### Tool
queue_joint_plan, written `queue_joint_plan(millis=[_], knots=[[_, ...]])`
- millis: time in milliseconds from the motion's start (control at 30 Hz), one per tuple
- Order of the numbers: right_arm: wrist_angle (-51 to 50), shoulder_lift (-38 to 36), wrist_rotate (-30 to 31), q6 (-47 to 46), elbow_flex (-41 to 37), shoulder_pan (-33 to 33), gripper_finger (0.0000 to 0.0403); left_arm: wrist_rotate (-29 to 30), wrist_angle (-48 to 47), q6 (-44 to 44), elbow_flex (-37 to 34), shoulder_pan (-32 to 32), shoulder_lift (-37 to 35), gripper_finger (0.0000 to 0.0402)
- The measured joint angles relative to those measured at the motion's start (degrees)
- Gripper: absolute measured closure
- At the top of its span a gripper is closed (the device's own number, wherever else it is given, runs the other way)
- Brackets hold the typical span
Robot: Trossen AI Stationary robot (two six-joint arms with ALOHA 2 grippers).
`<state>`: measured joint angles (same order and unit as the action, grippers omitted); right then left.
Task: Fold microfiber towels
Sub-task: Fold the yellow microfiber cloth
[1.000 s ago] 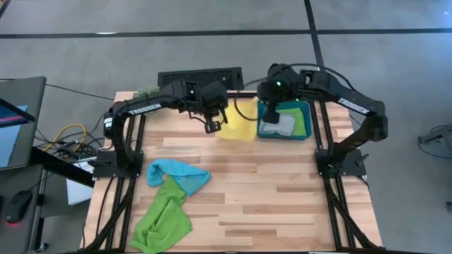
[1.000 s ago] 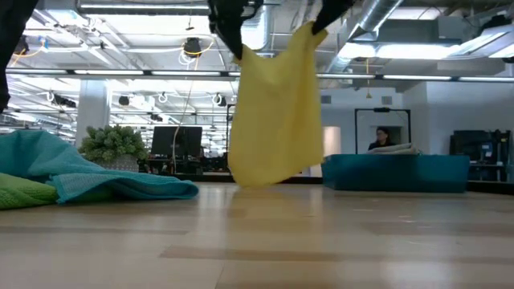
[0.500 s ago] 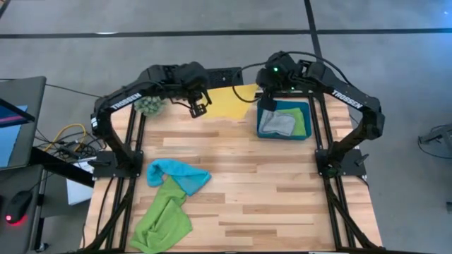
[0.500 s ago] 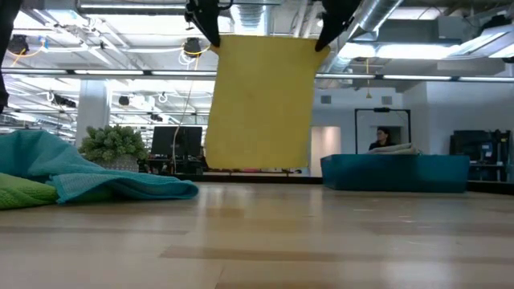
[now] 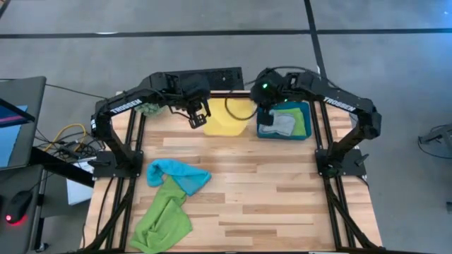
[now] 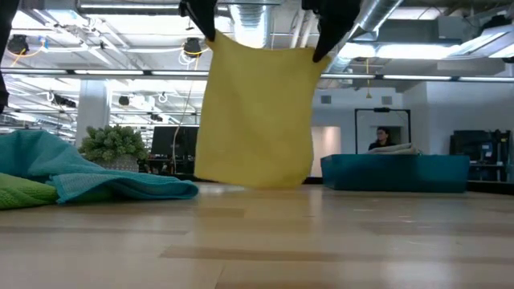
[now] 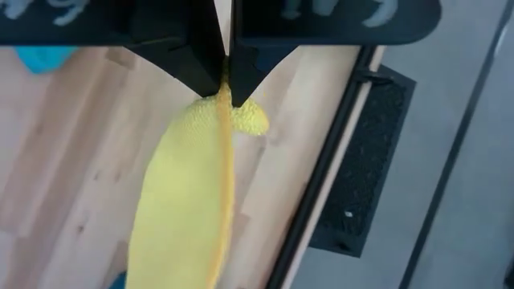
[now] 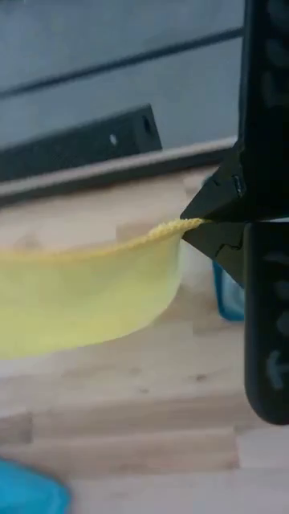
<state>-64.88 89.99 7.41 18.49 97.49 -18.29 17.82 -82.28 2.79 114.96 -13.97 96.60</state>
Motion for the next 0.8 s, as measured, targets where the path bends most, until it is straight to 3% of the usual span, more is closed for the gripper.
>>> queue_joint_plan(millis=[367,800], knots=[[-0.9,-0.2,-0.1,-5.4,-6.8,6.8,0.0395,0.6,-2.9,10.8,0.0,10.2,0.0,0.0401],[-2.9,-0.9,-2.7,-8.3,-7.2,15.3,0.0395,2.8,-6.2,25.0,0.0,21.7,0.0,0.0401]])
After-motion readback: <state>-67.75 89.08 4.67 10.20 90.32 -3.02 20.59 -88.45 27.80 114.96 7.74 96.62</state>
